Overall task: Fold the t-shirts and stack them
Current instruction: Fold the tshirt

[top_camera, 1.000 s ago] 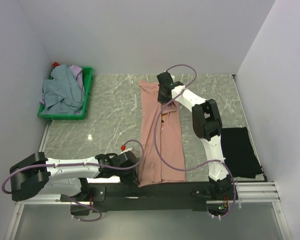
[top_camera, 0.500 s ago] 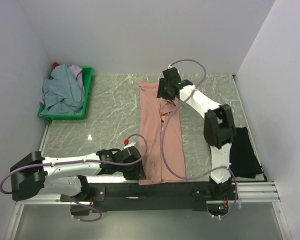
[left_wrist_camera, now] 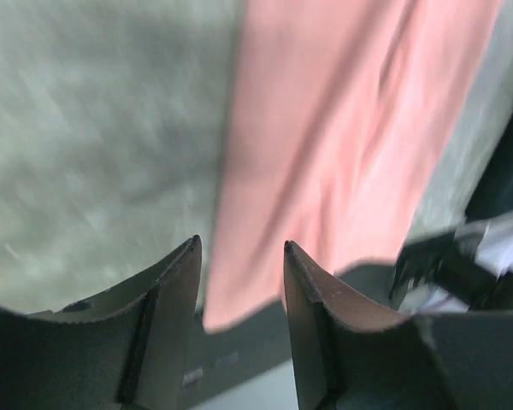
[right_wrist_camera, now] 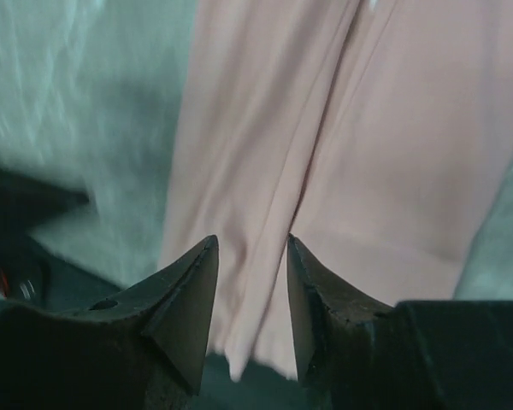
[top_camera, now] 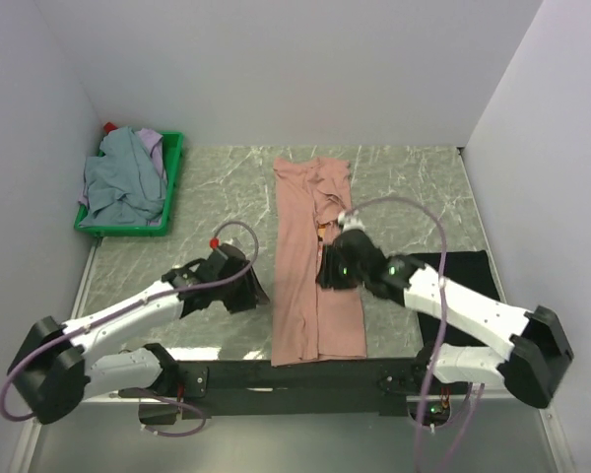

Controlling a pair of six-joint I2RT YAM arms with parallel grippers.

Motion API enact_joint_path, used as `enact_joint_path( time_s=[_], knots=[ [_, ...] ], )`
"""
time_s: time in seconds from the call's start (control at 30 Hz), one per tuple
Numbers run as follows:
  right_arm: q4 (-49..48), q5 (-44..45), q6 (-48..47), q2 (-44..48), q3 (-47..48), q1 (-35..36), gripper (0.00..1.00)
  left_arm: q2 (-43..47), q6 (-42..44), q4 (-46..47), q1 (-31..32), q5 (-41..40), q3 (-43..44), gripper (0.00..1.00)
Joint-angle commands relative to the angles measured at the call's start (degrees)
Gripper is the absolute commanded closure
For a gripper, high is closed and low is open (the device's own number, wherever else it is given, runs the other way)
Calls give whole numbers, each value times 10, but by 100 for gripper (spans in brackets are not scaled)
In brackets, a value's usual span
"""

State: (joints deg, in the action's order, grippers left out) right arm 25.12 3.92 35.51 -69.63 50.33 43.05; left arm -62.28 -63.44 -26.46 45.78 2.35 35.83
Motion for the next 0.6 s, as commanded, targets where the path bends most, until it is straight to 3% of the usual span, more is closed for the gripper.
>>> enact_joint_path(
  time_s=[0.0, 0.17, 0.3, 0.37, 0.57],
  knots=[
    [21, 41, 94, 64, -77, 76, 55, -51, 84, 63, -66, 45, 41, 51],
    [44, 65, 169, 87, -114, 187, 55, -172, 128, 111, -132, 36, 128, 43],
    [37, 71, 193, 58, -117, 232, 53, -308, 151, 141, -184, 44, 217, 41],
    [42, 83, 204, 46, -117, 244, 53, -358, 162, 167, -210, 42, 266, 37],
    [68, 131, 219, 89, -129, 243, 52, -521, 219, 200, -254, 142, 435, 35]
  ],
)
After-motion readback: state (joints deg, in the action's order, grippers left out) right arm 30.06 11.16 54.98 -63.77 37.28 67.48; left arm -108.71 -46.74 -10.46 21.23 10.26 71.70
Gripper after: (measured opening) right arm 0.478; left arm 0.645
